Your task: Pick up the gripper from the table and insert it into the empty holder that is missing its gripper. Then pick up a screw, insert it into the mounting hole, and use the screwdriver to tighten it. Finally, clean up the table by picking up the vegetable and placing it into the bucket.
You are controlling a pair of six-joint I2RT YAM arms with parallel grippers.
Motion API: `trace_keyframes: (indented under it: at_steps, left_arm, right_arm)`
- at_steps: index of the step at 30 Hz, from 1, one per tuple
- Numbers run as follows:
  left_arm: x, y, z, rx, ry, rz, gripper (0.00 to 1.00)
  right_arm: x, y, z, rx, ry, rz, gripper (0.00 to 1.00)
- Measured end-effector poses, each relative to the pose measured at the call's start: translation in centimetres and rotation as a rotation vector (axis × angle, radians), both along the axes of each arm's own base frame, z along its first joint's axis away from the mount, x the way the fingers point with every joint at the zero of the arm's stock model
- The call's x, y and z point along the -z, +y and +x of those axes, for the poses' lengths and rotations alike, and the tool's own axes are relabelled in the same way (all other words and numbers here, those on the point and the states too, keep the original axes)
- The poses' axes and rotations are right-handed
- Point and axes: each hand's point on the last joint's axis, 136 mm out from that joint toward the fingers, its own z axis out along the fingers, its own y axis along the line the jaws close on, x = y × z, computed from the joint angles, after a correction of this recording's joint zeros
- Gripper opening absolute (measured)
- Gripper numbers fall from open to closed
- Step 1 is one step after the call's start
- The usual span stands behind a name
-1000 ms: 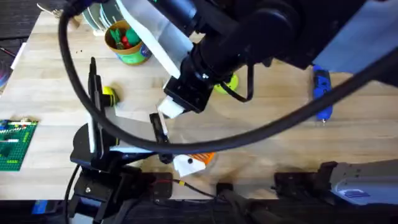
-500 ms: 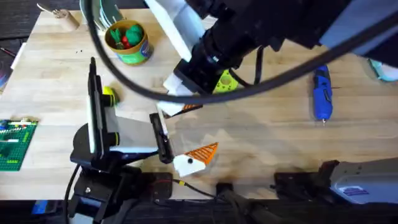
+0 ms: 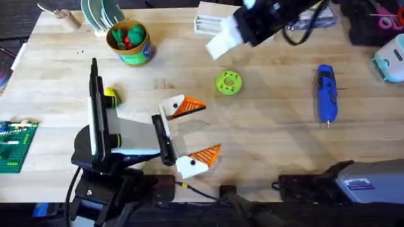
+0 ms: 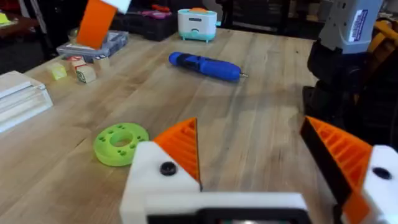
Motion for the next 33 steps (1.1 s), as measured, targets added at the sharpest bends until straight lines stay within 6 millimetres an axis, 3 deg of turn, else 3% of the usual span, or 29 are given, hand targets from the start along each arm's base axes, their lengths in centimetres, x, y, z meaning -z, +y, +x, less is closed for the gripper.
trace_keyframes:
  at_steps: [3, 7, 9, 15, 20, 26, 27, 33]
  left_arm:
    - [0.0, 0.0, 0.0, 0.0, -0.001, 0.0, 0.796]
    - [0.0, 0.0, 0.0, 0.0, -0.001, 0.0, 0.184]
    - [0.0, 0.0, 0.0, 0.0, -0.005, 0.002, 0.028]
    - [0.0, 0.0, 0.0, 0.0, -0.007, 0.002, 0.016]
    - [0.0, 0.0, 0.0, 0.0, -0.007, 0.002, 0.016]
    - [0.0, 0.0, 0.0, 0.0, -0.007, 0.002, 0.016]
    - [0.0, 0.0, 0.0, 0.0, -0.007, 0.002, 0.016]
    - [0.0, 0.0, 0.0, 0.0, -0.007, 0.002, 0.016]
  right_arm:
    - [-1.7, -3.1, 1.2, 0.086, -0.04, 0.021, 0.973]
    - [-5.0, -7.8, 1.6, 0.205, -0.113, 0.051, 0.974]
    - [-6.5, -10.1, 1.4, 0.264, -0.148, 0.061, 0.975]
    - [-9.1, -16.5, -0.6, 0.439, -0.189, 0.06, 0.975]
    - [-9.2, -20.3, -2.5, 0.563, -0.163, 0.041, 0.976]
    - [-7.7, -23.4, -4.5, 0.661, -0.069, -0.002, 0.977]
    - [-6.7, -25.0, -5.2, 0.688, -0.031, -0.073, 0.978]
    - [-4.1, -27.1, -4.5, 0.714, 0.031, -0.19, 0.978]
